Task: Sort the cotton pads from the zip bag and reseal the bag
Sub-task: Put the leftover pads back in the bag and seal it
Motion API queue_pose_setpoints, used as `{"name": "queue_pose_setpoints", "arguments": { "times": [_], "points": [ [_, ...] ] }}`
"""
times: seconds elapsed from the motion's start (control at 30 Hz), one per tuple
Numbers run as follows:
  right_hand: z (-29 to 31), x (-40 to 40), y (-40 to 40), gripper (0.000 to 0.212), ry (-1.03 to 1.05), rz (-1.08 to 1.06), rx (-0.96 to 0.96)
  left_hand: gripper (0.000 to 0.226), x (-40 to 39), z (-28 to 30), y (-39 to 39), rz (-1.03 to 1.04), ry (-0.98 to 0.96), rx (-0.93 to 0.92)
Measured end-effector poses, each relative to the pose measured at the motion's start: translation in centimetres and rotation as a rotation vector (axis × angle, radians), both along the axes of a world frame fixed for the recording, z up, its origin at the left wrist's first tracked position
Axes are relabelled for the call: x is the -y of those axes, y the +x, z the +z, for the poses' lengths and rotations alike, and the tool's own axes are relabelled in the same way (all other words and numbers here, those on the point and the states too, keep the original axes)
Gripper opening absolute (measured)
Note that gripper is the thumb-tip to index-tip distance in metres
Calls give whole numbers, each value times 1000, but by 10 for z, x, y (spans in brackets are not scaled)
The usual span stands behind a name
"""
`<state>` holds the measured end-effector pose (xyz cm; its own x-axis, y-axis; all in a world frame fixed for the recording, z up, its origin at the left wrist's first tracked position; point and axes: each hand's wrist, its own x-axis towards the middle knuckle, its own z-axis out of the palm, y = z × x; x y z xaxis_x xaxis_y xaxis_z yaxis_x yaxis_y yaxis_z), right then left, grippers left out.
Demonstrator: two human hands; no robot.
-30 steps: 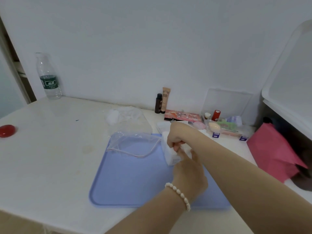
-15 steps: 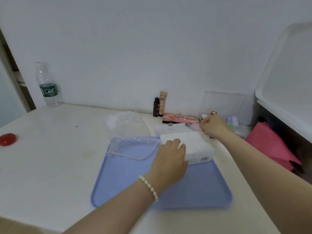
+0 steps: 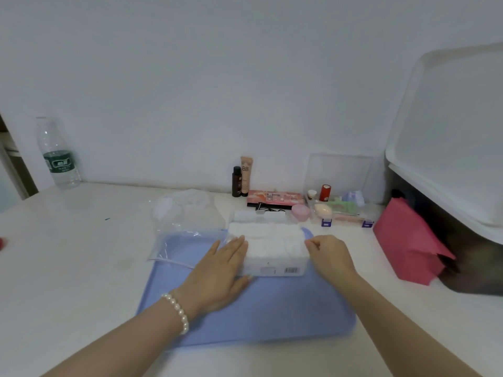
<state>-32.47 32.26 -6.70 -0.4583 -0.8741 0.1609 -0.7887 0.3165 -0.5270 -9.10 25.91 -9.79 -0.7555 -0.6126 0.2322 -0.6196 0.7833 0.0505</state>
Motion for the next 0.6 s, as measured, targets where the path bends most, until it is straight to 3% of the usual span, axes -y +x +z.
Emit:
{"name": "queue_pose_setpoints", "arguments": {
  "times": [0.07, 0.13, 0.27, 0.43, 0.6],
  "points": [
    [1, 5, 11, 28, -57, 30, -153, 83, 4, 2, 1, 31, -83, -34],
    [4, 16, 22, 47, -48, 135, -263, 70, 8, 11, -11, 55, -151, -66],
    [5, 42, 31, 55, 165, 304, -403, 48, 13, 36, -58, 0, -128, -111],
    [-7, 49, 19, 55, 404, 337, -368, 63, 40, 23, -68, 243, 235, 74],
    [-12, 51, 17, 52, 390, 350, -409, 66, 45, 15, -64, 230, 270, 138]
  ]
}}
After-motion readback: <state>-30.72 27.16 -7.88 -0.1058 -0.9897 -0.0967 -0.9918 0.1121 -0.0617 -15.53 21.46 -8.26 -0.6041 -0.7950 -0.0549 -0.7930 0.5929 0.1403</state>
